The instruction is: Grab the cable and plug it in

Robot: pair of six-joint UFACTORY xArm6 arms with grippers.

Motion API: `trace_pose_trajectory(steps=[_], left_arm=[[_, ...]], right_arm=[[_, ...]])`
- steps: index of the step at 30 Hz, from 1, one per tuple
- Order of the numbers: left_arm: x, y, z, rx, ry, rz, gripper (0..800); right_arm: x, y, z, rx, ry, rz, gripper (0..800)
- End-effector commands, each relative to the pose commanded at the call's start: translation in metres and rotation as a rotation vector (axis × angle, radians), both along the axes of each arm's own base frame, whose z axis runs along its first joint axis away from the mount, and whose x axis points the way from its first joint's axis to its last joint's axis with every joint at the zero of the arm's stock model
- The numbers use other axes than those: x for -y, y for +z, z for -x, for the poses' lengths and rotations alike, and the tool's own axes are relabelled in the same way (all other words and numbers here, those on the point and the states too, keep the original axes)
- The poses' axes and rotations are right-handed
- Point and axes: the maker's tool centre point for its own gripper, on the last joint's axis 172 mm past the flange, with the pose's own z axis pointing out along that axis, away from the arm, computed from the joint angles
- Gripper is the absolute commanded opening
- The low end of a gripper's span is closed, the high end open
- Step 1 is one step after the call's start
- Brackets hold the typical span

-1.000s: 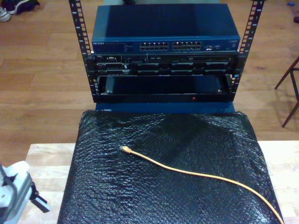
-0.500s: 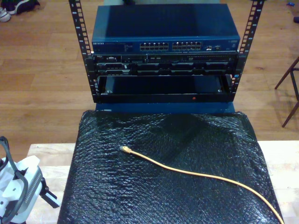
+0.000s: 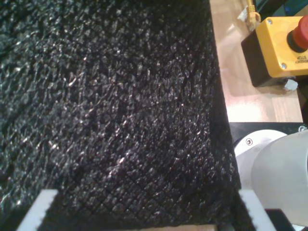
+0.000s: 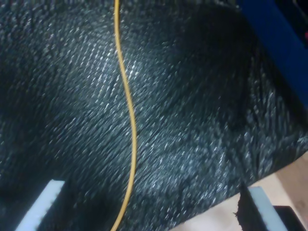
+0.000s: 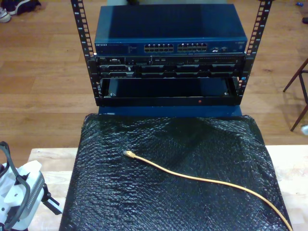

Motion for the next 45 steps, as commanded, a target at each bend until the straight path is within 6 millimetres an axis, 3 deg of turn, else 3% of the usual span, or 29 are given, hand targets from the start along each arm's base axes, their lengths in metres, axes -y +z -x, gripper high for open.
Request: trace_pose_trajectory(steps=[14, 21, 30, 36, 45], left_arm=[[0.000, -0.001, 0.000, -0.001, 0.002, -0.001, 798], [0.001, -0.004, 0.001, -0.018, 0.002, 0.009, 798], [0.001, -0.005, 0.002, -0.024, 0.002, 0.012, 798], [0.000, -0.006, 0.000, -0.027, 0.013, 0.006, 798], [-0.001, -0.007, -0.001, -0.024, 0.017, 0.002, 798]], right_arm=[[-0.076, -0.053, -0.026, -0.091, 0.077, 0.122, 799], [-0.121, -0.091, -0.037, -0.121, 0.139, 0.195, 798], [-0.172, -0.118, -0.053, -0.138, 0.164, 0.346, 798], [-0.191, -0.143, -0.066, -0.168, 0.116, 0.492, 798], [-0.260, -0.187, -0.061, -0.236, 0.125, 0.528, 800]])
